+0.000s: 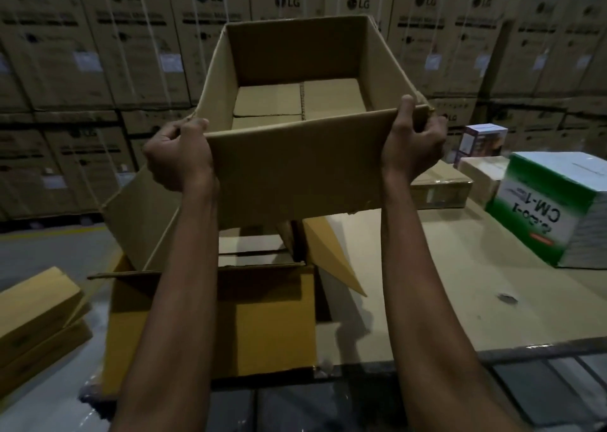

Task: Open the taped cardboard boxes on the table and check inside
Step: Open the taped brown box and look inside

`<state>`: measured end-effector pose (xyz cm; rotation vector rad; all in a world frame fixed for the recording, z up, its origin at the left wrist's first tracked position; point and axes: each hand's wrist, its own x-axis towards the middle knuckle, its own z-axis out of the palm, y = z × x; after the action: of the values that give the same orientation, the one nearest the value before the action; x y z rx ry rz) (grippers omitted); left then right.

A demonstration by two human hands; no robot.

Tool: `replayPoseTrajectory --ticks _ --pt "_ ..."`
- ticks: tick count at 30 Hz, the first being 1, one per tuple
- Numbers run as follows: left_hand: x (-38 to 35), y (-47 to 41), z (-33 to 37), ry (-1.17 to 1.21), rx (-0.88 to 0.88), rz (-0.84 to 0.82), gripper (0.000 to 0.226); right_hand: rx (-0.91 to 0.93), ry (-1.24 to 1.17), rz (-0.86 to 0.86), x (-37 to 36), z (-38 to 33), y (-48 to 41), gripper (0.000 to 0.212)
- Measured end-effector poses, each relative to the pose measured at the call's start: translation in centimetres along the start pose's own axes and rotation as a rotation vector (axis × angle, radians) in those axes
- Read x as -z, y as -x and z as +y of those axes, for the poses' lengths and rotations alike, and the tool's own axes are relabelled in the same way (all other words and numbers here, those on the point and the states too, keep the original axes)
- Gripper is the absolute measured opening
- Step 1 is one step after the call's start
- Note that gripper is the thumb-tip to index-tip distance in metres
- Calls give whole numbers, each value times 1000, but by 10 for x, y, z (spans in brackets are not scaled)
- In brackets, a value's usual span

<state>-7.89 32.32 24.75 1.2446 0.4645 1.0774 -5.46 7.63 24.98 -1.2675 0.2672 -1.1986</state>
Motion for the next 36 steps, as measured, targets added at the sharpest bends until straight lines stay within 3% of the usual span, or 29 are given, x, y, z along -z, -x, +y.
replayPoseTrajectory --ticks 4,12,15,18,22,36 --pt "25 -64 4 21 -34 13 4 -10 -55 -26 -50 -3 42 26" --pt "80 -170 1 32 -109 56 13 -29 -109 -96 -126 -7 121 23" --pt "96 -186 -3 21 -112 47 6 -48 -113 -100 -138 -4 145 33" --pt "105 -190 -10 7 -114 38 9 -53 -84 -105 -139 -1 159 22" --pt "103 -187 -20 9 -77 17 21 -38 -49 -82 -128 6 161 25" --pt "39 -108 -43 1 -41 -125 19 -53 -21 104 -52 35 99 21"
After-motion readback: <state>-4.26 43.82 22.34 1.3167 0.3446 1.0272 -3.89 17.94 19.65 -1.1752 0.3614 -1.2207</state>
